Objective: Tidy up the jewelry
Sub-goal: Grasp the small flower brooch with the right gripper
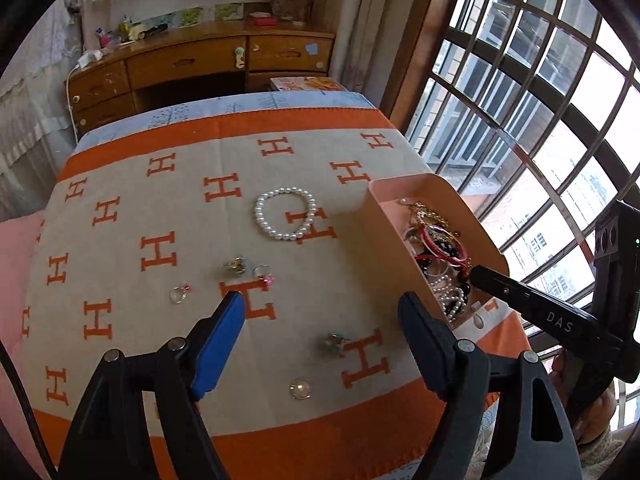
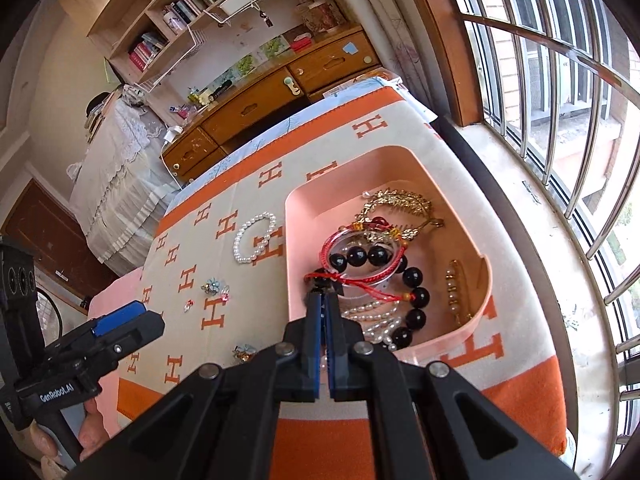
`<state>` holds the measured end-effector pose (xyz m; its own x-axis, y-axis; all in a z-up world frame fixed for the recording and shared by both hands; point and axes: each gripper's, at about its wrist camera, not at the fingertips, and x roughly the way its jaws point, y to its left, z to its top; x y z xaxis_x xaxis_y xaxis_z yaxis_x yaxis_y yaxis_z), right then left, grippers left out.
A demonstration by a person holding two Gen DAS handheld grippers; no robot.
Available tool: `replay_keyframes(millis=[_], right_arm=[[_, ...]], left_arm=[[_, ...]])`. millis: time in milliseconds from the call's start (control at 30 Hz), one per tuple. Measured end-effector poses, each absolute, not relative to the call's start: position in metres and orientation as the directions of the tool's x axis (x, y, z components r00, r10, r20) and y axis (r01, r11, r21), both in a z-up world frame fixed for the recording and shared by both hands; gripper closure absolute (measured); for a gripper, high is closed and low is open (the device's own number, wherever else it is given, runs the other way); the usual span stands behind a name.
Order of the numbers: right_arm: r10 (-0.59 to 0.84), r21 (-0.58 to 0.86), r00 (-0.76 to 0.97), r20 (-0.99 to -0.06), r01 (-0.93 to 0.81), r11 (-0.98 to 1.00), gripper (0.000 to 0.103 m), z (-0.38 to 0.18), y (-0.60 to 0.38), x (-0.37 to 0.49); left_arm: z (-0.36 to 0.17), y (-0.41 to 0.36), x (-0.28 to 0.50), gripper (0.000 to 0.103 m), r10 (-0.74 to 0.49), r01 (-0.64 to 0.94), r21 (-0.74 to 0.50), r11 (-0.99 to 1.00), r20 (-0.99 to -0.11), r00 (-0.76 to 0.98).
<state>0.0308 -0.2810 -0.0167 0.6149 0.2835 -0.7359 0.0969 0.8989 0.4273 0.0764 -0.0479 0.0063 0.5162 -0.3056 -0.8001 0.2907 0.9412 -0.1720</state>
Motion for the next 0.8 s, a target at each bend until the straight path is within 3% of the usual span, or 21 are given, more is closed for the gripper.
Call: replay_keyframes(millis=[333,400,467,533,800], right_arm=[[0.34,0.385,0.581,-0.74,-0.049,0.922,0.101,-0.006,-0.229,0.031],[0.351,0.374,0.57,-0.743,-0.082,0.924,0.097,-0.005,-0.216,0.031],[0.361,0.368,0.556,-0.748,-0.105,0.924,0.086,-0.006,-0.204,0.03],[0.374,0.37,0.538,-0.756,-0.121,0.921,0.08,-0.01,-0.195,0.03],[0.367,0.349,0.43,-0.825,-0.123,0.929,0.08,-0.043,-0.169,0.035]], left_arm=[[0.007,0.013,0.062,0.026,-0.186,0.183,-0.095,0.979,-0.782,0.594],[0.003,0.021,0.06,0.025,-0.173,0.175,-0.085,0.981,-0.788,0.59],[-0.005,0.028,0.058,0.025,-0.167,0.169,-0.084,0.982,-0.799,0.577],[-0.012,0.034,0.056,0.025,-0.162,0.162,-0.085,0.983,-0.811,0.563],[-0.037,0.051,0.055,0.025,-0.174,0.144,-0.114,0.983,-0.837,0.518]])
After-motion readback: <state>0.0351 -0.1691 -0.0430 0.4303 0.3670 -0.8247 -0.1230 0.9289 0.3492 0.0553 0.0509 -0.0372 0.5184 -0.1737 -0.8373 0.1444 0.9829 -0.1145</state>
